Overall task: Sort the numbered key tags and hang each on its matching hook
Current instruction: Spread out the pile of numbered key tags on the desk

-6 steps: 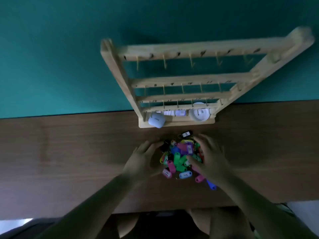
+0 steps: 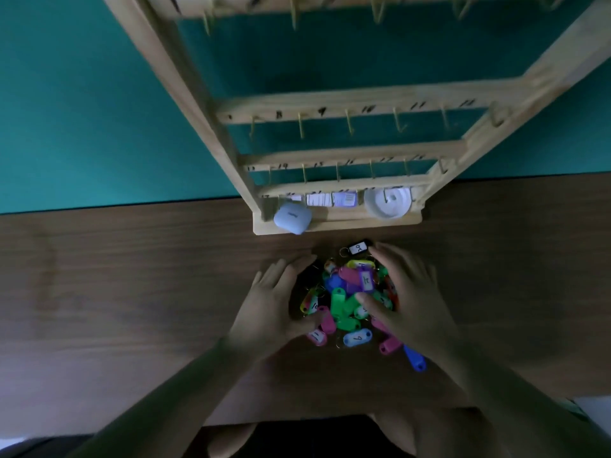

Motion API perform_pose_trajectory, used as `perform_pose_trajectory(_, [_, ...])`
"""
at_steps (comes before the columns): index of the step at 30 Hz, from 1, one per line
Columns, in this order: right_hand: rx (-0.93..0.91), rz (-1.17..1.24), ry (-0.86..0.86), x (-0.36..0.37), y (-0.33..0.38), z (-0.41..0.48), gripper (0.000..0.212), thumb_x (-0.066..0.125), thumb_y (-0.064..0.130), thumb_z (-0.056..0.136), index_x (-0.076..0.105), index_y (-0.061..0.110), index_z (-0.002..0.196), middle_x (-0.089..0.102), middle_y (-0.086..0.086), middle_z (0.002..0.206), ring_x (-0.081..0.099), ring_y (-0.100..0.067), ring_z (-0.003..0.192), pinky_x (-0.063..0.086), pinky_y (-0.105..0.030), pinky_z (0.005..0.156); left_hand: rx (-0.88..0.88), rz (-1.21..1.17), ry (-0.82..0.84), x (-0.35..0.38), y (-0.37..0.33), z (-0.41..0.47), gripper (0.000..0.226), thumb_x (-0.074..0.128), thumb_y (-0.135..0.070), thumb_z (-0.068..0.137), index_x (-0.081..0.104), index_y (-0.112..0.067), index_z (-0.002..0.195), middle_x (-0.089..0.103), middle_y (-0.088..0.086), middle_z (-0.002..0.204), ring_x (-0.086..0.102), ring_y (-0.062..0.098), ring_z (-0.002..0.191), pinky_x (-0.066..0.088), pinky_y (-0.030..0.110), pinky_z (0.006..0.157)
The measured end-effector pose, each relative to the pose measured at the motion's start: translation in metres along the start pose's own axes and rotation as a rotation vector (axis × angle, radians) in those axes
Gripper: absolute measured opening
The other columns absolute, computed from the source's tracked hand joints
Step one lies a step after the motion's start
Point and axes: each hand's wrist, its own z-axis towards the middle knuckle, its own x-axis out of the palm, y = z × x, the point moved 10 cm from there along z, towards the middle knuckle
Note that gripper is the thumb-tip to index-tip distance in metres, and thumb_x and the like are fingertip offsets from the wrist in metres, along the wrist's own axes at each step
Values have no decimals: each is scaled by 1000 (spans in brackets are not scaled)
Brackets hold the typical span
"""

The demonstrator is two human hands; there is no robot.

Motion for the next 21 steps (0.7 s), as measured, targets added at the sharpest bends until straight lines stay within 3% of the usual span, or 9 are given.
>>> perform_pose_trajectory(4, [-70,26,-14,3,4,8,84,58,70,97,32,30,166,32,12,168,22,-4,158,20,-36,126,65,3,-38,13,-5,8,105,79,-67,73,30,-37,161,42,-26,140,40,-6,122,40,30,100])
perform_pose_trajectory(7, [-99,44,7,7,6,11,91,53,76,95,22,36,169,26,14,172,17,-3,160,17,-36,125,141,32,-34,21,-15,8,114,72,-83,73,20,-39,165,36,-25,155,40,-3,136,38,33,106])
perform_pose_trajectory(10, [-146,32,49,11,5,11,90,47,82,94,15,44,169,18,22,173,10,3,160,13,-34,124,217,91,-33,28,-20,4,121,63,-95,70,12,-42,166,21,-23,168,27,-2,151,28,29,113])
perform_pose_trajectory(14, [-235,58,82,14,-4,5,84,42,87,93,13,55,165,12,37,169,7,15,154,16,-22,116,305,130,-46,38,-19,-3,134,63,-100,62,6,-41,168,14,-24,172,21,0,157,29,33,113])
perform_pose_trajectory(18, [-282,49,53,9,-17,-2,85,40,93,88,11,63,162,11,39,168,10,13,155,25,-35,122,360,210,-84,41,-18,-4,147,67,-104,51,-5,-47,166,3,-25,174,11,-1,160,23,35,117])
perform_pose_trajectory(21, [-273,35,-21,9,-25,-17,84,39,91,89,15,59,163,14,38,168,13,12,155,25,-44,129,337,226,-117,48,-17,-8,150,70,-103,45,-14,-57,161,-1,-25,174,13,6,160,22,40,122])
